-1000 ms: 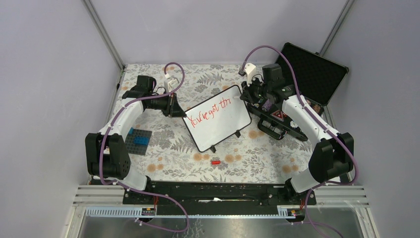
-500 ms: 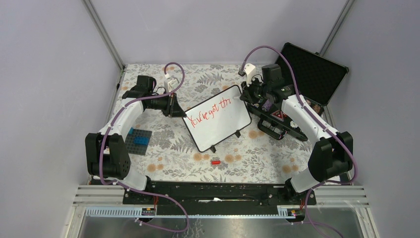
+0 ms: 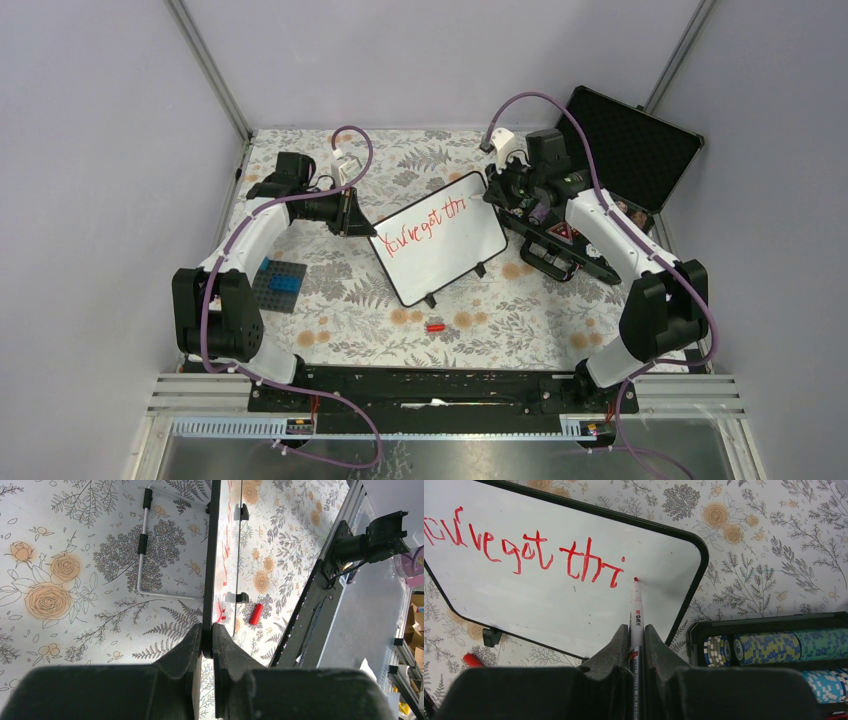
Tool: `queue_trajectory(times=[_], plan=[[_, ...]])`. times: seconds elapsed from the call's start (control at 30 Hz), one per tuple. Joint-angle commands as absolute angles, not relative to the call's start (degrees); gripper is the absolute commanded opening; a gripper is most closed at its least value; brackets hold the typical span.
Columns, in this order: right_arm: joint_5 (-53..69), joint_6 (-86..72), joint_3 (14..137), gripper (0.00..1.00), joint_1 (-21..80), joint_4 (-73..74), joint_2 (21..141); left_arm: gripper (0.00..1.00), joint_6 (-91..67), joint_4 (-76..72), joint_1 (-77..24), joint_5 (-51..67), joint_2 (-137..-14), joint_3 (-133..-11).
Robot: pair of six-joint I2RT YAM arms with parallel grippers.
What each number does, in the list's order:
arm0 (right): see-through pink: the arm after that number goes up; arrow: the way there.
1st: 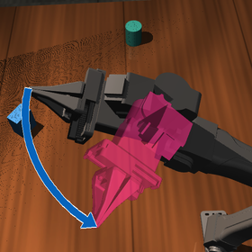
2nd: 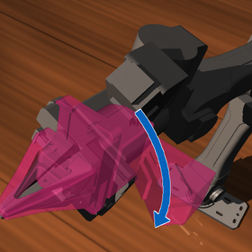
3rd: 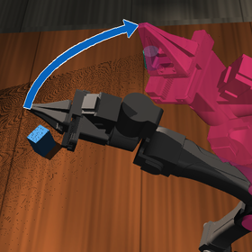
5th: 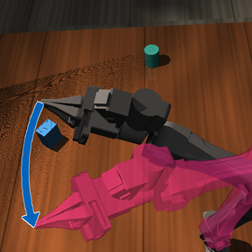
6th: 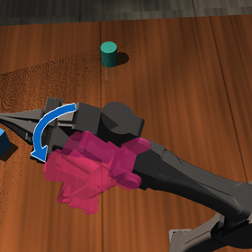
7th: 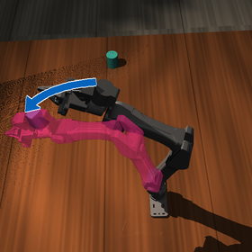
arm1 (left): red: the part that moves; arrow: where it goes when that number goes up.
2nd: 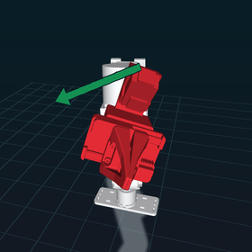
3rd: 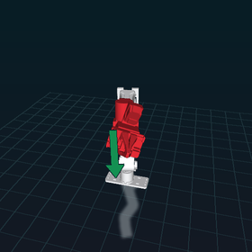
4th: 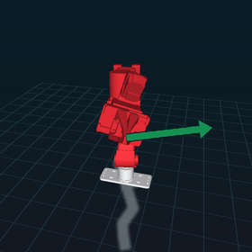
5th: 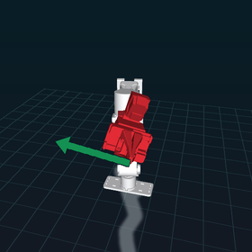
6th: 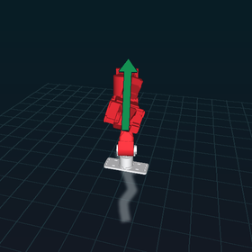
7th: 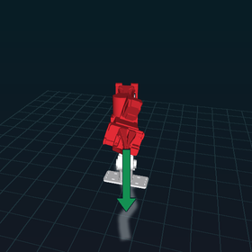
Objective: Write a sentence on the whiteboard
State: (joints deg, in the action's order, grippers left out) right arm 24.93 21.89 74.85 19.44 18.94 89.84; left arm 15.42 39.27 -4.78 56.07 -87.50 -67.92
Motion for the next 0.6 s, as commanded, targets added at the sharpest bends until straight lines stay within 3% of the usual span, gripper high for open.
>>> queue_trajectory(times=[0.0, 0.57], plan=[[24.6, 21.0, 77.9, 0.00, 19.3, 17.1, 90.5, 0.00, 17.6, 37.2, -5.5, 53.0, -88.0, -68.9], [25.8, 21.0, 77.5, 0.00, 20.7, 16.9, 90.9, 0.00, 17.6, 37.2, -5.5, 52.9, -88.1, -68.9]])
